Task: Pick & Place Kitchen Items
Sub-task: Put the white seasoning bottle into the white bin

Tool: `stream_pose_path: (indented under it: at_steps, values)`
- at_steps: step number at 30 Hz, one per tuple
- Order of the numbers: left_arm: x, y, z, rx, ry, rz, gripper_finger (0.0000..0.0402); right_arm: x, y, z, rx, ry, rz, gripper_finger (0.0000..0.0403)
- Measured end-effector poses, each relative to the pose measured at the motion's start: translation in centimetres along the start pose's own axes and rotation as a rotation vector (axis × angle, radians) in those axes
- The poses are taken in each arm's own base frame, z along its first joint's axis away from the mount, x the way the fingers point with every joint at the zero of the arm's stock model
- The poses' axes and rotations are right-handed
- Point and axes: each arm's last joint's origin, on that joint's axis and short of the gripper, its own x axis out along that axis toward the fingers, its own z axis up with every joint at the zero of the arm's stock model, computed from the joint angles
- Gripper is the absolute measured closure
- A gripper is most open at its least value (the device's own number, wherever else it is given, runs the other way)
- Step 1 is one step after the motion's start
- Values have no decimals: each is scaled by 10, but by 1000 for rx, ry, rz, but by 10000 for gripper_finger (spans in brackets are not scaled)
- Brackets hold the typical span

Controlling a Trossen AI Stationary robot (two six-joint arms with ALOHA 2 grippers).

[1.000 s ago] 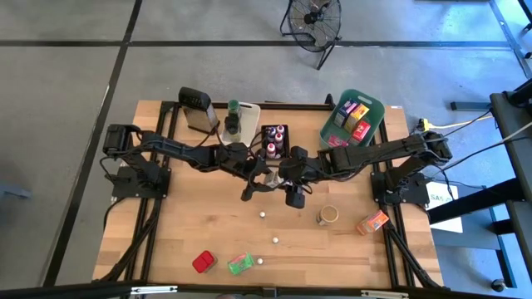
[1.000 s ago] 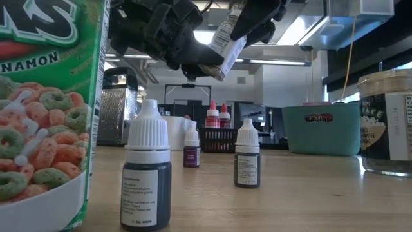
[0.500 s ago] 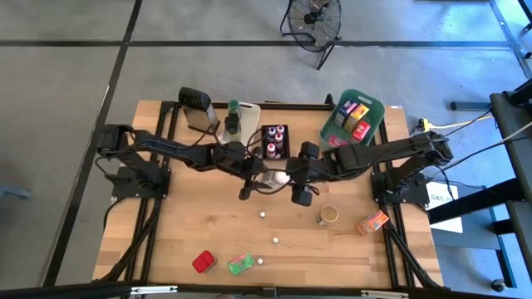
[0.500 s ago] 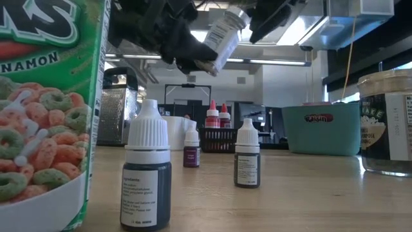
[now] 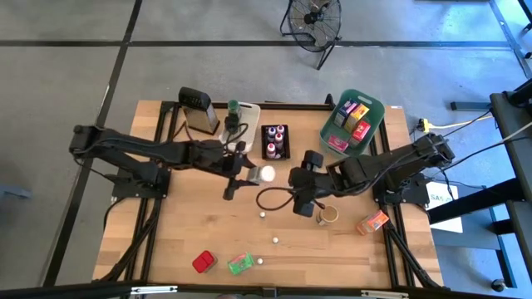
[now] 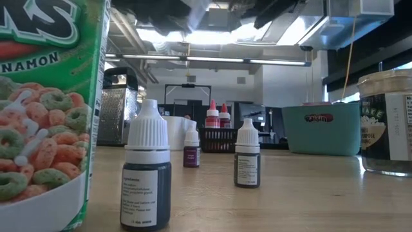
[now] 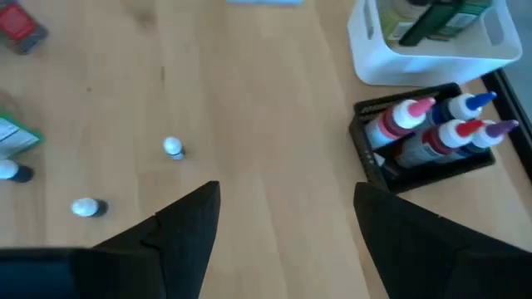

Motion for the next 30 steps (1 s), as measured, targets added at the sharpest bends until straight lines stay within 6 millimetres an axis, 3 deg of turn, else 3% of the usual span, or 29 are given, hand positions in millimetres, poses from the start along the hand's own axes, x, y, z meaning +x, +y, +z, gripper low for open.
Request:
stream_pose_path:
  at_steps: [7,18,24,30]
  values:
    - [-7,-13,5,29,-12,-9,208,-3,11,3,-26,-43,82,123]
    - [-6,-14,4,31,-4,-9,208,-5,18,10,-33,-93,216,105]
    - [-6,-14,4,17,2,-1,208,-4,16,11,-40,-112,179,60]
    - [-6,-14,3,17,4,-1,208,-4,12,12,-29,-160,22,28]
